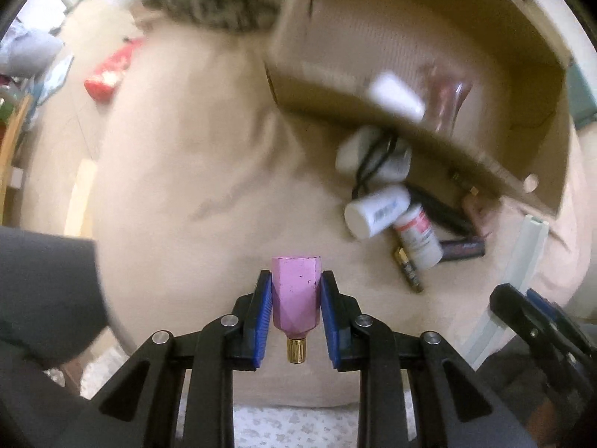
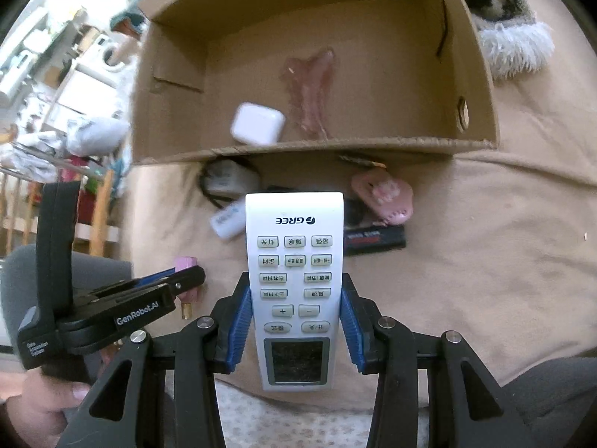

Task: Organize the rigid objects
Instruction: 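Carry the remote and pink bottle with both grippers into the box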

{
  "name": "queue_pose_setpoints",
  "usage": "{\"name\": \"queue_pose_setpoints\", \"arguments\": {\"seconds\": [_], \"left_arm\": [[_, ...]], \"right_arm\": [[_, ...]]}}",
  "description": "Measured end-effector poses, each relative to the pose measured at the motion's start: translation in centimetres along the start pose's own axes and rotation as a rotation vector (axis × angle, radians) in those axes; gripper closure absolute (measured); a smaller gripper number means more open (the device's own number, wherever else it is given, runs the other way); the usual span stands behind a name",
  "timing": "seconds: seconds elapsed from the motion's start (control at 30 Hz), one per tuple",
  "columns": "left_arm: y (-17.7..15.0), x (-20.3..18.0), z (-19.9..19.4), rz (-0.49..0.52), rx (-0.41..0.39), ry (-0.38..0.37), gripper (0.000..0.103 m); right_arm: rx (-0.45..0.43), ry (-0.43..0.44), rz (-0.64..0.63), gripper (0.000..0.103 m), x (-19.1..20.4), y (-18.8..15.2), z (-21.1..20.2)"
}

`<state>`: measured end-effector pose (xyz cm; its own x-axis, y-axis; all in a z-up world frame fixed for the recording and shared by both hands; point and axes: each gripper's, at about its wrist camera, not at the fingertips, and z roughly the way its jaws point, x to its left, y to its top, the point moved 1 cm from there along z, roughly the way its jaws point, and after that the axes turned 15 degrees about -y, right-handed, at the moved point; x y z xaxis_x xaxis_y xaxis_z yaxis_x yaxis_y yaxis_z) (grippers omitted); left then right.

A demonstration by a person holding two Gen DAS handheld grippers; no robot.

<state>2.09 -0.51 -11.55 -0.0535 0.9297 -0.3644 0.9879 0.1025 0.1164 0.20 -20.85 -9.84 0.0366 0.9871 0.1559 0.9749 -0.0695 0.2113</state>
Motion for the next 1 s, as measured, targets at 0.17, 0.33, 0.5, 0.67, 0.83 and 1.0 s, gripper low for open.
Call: {"name": "queue_pose_setpoints", "arguments": {"seconds": [0.17, 0.33, 0.5, 0.67, 0.83, 1.0], "left_arm": [[1.6, -1.1, -4.2, 0.037, -0.117, -0.027, 0.080], [3.2, -3.0, -7.2, 0.120, -0.227, -0.013, 0.080], [5.8, -5.2, -7.9, 0.203, -0.279, 0.011, 0.080], [8.8, -6.8, -7.4, 0.248, -0.301, 0.010, 0.080], [11.3, -8.0, -6.0, 0.299, -0.303, 0.020, 0.080], [12.7, -7.9, -3.2, 0.313, -0.283, 0.025, 0.080]], "right_arm": [[-0.061, 0.026, -0.007, 0.057, 0.4, 1.2, -2.2], [-0.114, 0.039, -0.028, 0.057, 1.2, 2.8, -4.0], [-0.183, 0.011, -0.030, 0.057, 1.4, 5.5, -5.8], [-0.247, -0.009, -0.018, 0.057, 0.7, 8.5, -7.1], [-0.277, -0.058, -0.005, 0.057, -0.3, 11.6, -6.1], [-0.264, -0.088, 0.041, 0.057, -1.6, 13.7, -3.0]]}}
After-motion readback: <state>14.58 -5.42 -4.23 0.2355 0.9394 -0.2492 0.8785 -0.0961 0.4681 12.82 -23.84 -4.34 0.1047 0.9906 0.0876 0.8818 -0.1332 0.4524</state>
